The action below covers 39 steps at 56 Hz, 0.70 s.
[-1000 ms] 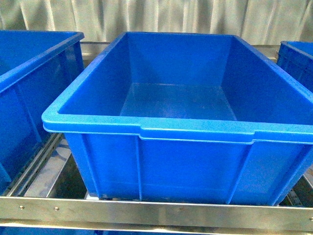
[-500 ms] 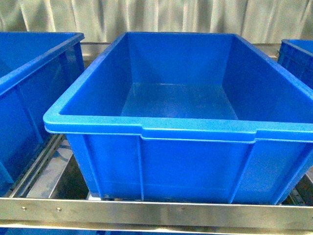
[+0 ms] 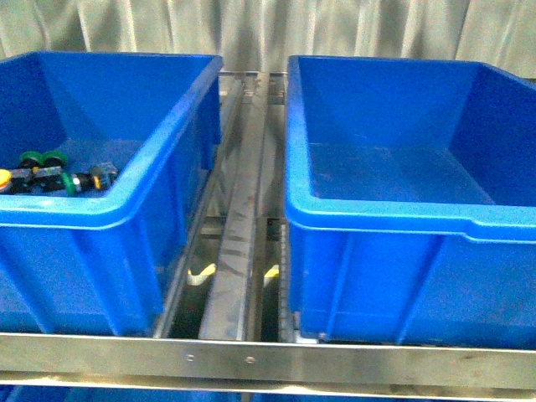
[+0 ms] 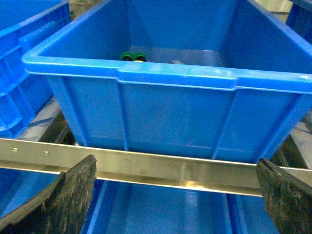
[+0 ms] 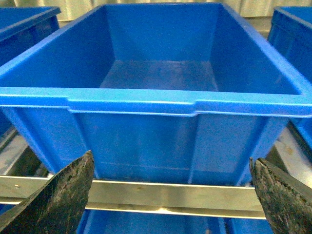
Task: Pick red and yellow buttons and place in box
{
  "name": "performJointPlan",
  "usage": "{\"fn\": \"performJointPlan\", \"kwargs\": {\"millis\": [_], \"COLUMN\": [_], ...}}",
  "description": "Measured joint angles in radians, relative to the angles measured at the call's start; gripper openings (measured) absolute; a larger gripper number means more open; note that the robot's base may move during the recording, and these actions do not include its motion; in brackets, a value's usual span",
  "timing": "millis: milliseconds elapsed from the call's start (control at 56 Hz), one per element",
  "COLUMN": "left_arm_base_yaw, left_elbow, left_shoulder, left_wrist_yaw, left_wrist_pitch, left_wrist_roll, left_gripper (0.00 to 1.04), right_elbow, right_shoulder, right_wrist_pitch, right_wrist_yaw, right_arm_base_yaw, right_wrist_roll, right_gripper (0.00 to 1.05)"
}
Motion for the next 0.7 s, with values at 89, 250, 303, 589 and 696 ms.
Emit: {"fn": "performJointPlan", "kwargs": {"millis": [89,250,303,589,696], "left_arm_base_yaw": [0.000,-0.001,-0.001,-0.001,-0.001], "left_elbow": [0.000,0.000,0.000,0.000,0.000], "left_shoulder": [0.000,0.000,0.000,0.000,0.000], "left_wrist_yaw": [0.001,-0.003,0.000,0.001,0.001], "left_wrist_pitch": [0.000,0.000,0.000,0.000,0.000], "left_wrist_roll": [0.000,0.000,0.000,0.000,0.000], "left_gripper": [0.97,0.97,0.97,0.97,0.97], "right_elbow": [0.000,0.000,-0.001,-0.001,-0.001], "right_shoulder": [0.000,0.000,0.000,0.000,0.000], "right_wrist_pitch": [0.000,0.000,0.000,0.000,0.000], "right_wrist_yaw": [0.000,-0.004,-0.003,0.001,0.002], "right_arm_base_yaw": [0.000,-0.001,0.000,0.000,0.000], "right_wrist_roll": [0.000,0.000,0.000,0.000,0.000], "right_gripper": [0.97,0.97,0.97,0.97,0.97]}}
